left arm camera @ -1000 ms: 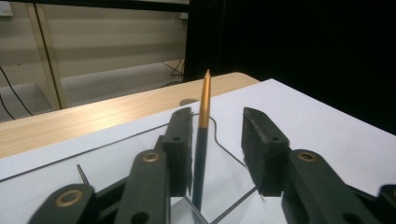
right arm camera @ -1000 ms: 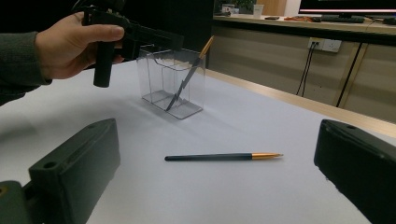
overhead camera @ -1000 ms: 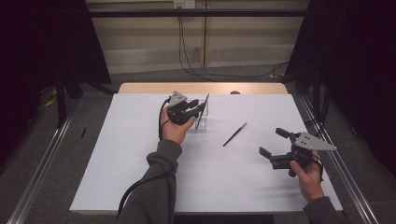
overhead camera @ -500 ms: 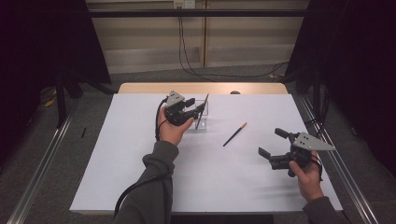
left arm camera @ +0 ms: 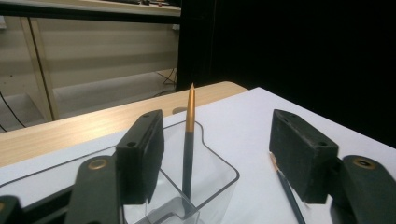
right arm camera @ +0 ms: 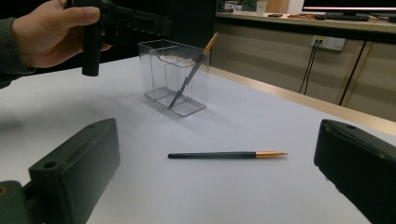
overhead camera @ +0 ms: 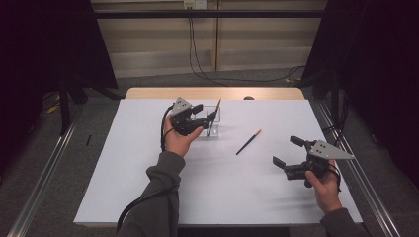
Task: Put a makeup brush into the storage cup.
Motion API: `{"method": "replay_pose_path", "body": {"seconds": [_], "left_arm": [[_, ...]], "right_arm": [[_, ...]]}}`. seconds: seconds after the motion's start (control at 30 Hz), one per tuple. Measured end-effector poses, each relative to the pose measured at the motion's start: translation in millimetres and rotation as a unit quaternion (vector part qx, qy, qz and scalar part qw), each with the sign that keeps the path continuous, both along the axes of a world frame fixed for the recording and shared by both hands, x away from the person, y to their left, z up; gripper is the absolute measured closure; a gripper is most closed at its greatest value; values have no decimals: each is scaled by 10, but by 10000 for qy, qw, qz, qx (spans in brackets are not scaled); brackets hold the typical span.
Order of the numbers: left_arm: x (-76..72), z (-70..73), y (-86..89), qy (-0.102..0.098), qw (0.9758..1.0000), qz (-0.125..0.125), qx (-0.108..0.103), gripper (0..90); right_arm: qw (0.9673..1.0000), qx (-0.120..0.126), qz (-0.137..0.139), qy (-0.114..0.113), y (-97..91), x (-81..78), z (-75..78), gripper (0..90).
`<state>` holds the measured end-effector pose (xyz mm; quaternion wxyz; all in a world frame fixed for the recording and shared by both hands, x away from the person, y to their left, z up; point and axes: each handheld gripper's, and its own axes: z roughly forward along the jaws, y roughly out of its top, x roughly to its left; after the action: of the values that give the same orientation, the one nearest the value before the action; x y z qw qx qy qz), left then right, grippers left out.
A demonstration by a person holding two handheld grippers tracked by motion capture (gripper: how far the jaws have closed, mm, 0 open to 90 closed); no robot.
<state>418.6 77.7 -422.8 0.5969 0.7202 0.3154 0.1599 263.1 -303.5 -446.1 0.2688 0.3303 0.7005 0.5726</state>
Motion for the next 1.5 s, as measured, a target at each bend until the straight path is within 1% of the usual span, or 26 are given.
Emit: {"method": "replay_pose_path", "body": {"seconds": [0.03,0.17,0.2,0.23,0.37,0.4,0.43,0.47,0.5,0.6,0.63,0.67,0.7,0.77,0.9,0.97,1.03,1.1,1.13,1.17,1.2,1.23,1.27,1.3,1.4,1.5], "left_arm": [[-11,3,-11,2,9999,70,-89,330],[-37,9,25,-60,10000,37,20,282],[-45,6,20,-39,10000,56,-25,271],[-42,4,44,-96,9999,-57,66,264],[-66,4,55,72,9999,-76,-33,218],[-70,2,58,63,9999,-80,-65,214],[-81,8,65,51,10000,-16,1,209],[-80,8,76,34,10000,-78,-26,201],[-89,9,72,86,9998,-58,-141,194],[-100,19,105,33,9999,-104,-20,161],[-103,15,106,28,9998,-146,-108,150],[-107,22,127,43,9998,-195,-20,137],[-121,22,122,12,10000,-46,-1,125],[-118,13,138,83,9999,-101,-75,112],[-122,3,179,89,9998,-178,-49,81],[-135,-4,196,126,9996,-207,-144,61],[-138,-10,219,142,9994,-235,-217,53],[-148,-7,247,91,9995,-249,-177,36],[-154,-9,246,114,9992,-283,-253,33],[-153,-11,267,70,9990,-378,-208,21],[-165,-14,269,80,9992,-341,-215,20],[-170,-21,290,37,9988,-475,-134,18],[-185,-27,290,31,9993,-341,-145,9],[-175,-32,312,65,9988,-461,-158,8],[-201,-50,349,57,9987,-402,-314,9],[-219,-46,377,23,9987,-449,-257,8]], "right_arm": [[10000,-4,-4,-1,0,0,0,0],[10000,9,10,2,0,3,0,0],[10000,10,3,1,2,2,1,0],[10000,14,-5,5,3,1,1,0],[10000,-8,19,5,9,3,-1,0],[10000,-10,19,4,10,4,-2,0],[10000,4,14,10,13,3,-1,0],[10000,10,13,8,15,3,-1,0],[10000,13,15,8,15,3,-2,0],[10000,-17,12,2,13,6,-5,0],[10000,-22,26,-3,14,6,-5,0],[10000,-20,35,8,13,6,-5,0],[10000,-18,48,12,16,8,-6,0],[10000,-24,36,10,18,9,-6,0],[10000,-25,40,9,18,9,-7,0],[10000,-13,50,15,19,11,-10,0],[10000,-3,56,13,19,11,-10,0],[10000,-23,46,6,19,9,-5,0],[10000,-33,34,10,17,7,-3,0],[10000,-21,42,2,17,9,-5,0],[10000,-22,39,6,17,9,-6,0],[10000,-8,45,7,17,11,-9,0],[10000,7,36,10,17,12,-9,0],[10000,-8,51,6,17,12,-9,0],[10000,-24,41,3,21,10,-7,0],[10000,-26,40,17,24,9,-9,0]]}}
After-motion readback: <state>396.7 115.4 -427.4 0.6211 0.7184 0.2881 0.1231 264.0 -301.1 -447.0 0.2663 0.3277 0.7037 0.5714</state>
